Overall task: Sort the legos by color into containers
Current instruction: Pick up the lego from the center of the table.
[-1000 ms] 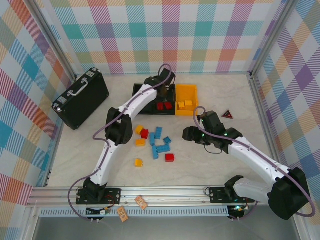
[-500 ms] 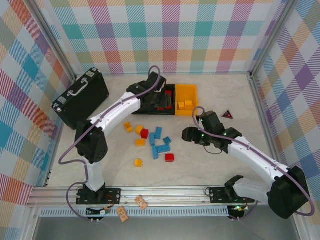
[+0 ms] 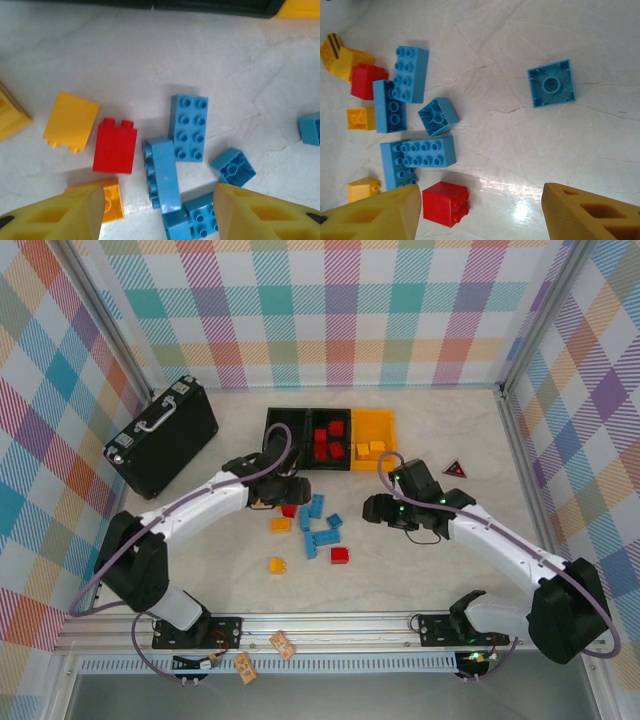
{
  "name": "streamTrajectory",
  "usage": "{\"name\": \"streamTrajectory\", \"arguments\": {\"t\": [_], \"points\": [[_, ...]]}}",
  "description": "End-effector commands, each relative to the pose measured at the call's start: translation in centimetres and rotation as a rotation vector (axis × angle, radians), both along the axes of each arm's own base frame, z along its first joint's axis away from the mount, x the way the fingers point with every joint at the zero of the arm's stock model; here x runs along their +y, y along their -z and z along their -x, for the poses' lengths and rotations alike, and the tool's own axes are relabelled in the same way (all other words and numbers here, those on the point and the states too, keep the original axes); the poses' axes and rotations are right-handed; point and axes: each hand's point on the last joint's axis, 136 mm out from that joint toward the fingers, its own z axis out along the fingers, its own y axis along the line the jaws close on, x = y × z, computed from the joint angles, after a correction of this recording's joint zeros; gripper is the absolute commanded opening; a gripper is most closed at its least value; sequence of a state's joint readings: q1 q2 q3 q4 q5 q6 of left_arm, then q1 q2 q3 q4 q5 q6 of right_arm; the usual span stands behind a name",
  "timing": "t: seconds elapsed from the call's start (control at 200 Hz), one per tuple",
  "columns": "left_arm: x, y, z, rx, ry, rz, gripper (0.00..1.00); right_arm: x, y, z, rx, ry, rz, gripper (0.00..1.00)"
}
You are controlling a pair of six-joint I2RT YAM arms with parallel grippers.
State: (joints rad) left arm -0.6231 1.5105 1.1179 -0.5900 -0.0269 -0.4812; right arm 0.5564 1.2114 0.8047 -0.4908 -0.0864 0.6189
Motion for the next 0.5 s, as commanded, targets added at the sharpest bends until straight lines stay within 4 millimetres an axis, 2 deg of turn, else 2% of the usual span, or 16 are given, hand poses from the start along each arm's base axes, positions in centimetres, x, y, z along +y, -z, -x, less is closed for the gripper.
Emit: {"name": "streamTrajectory", "arguments": {"t": [0.0,0.21,0.36,0.495], "points": [[-0.1,-0.4,1.0,-0.01,-0.033,0.093,0.59,-0.7,0.0,-1.2,-0.027,-0.008,0.087,0.68],[0.6,1.1,3.6,0.03,-0.055,0.127,0.59,-1.2,2.4,-3.8,-0.013,-0.042,0.248,0.69],[1.5,1.7,3.9,0.034,-0.078,0.098,0.59,-1.3,5.0,-5.0,0.035,-0.061,0.331,0.68],[1.2,1.7,3.6,0.035,-0.076,0.1,0.59,-1.7,6.9,-5.6,0.074,-0.068,0.402,0.64]]}}
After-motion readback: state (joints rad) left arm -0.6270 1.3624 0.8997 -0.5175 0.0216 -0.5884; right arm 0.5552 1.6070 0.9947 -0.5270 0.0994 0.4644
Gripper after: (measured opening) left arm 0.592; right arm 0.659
